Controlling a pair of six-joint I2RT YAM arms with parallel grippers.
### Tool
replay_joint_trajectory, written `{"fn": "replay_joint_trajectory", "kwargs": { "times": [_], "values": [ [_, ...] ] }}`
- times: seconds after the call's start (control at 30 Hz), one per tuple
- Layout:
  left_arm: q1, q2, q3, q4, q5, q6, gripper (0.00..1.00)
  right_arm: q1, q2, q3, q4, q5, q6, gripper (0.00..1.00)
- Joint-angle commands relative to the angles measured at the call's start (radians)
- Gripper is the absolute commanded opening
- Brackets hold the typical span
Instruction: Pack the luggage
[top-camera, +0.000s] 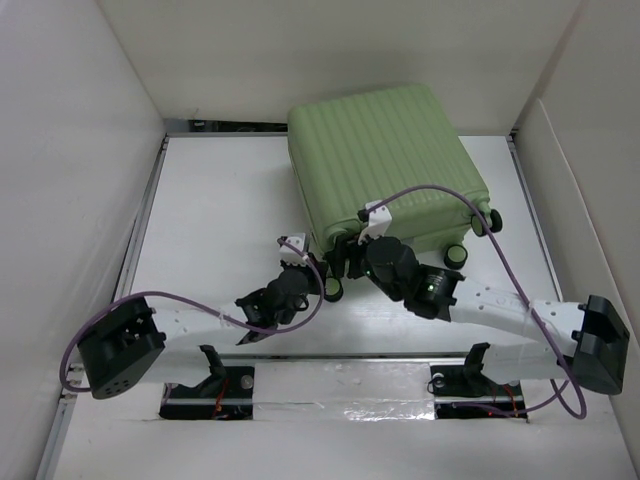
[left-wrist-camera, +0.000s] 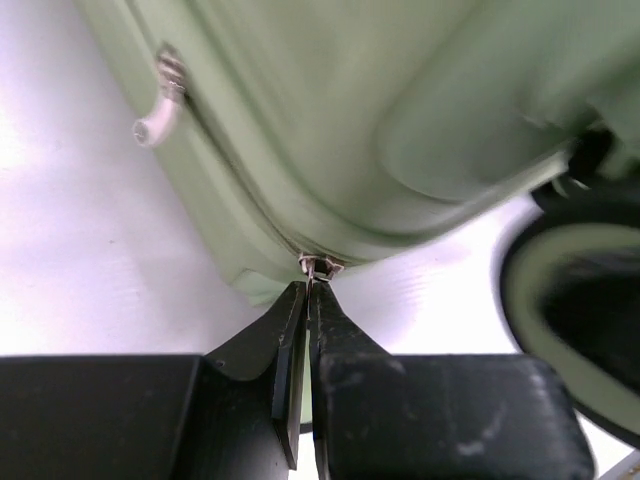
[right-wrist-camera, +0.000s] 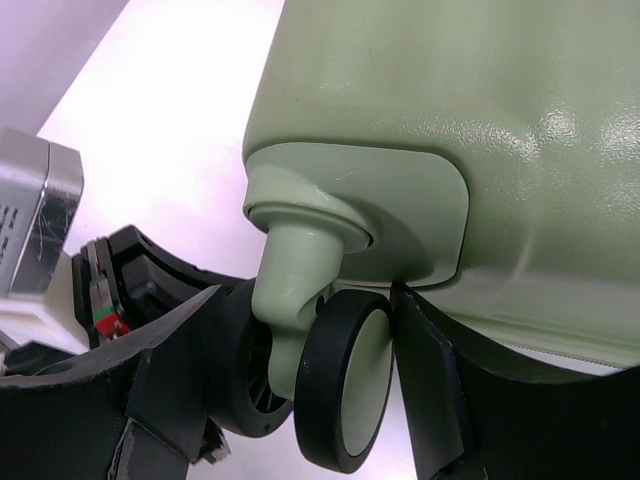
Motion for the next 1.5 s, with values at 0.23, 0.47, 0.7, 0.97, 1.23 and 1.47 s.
{"fn": "replay_joint_trajectory", "kwargs": {
  "times": [0.23,0.47,0.7,0.97,1.23,1.47],
  "values": [
    [0.114,-0.106,0.008,-0.233,-0.181,-0.059,0.00,-0.038,-0.206,-0.083,-0.099,0.049,-0.072,0.00],
    [0.295,-0.106,0.029,-0.167,-0.067,-0.040,0.00,-0.028,-0.243,-0.126,-0.065,-0.047,-0.086,0.00],
    [0.397,-0.072,0.108,-0.124,0.015,-0.054,0.00,0.019,-0.200,-0.106,-0.016,-0.090,-0.113,0.00],
    [0.411,-0.306,0.043,-0.181,0.047,-0.140,0.71,0.085,-0.199,-0.072,0.068,-0.143,-0.141,0.00],
    [0.411,-0.615,0.099,-0.331,0.121,-0.146,0.95,0.139,-0.144,0.064,0.108,-0.205,-0.192,0.33],
    [0.411,-0.696,0.192,-0.444,0.245,-0.138,0.99,0.159,-0.153,0.147,0.093,-0.184,-0.224,1.00]
  ]
}}
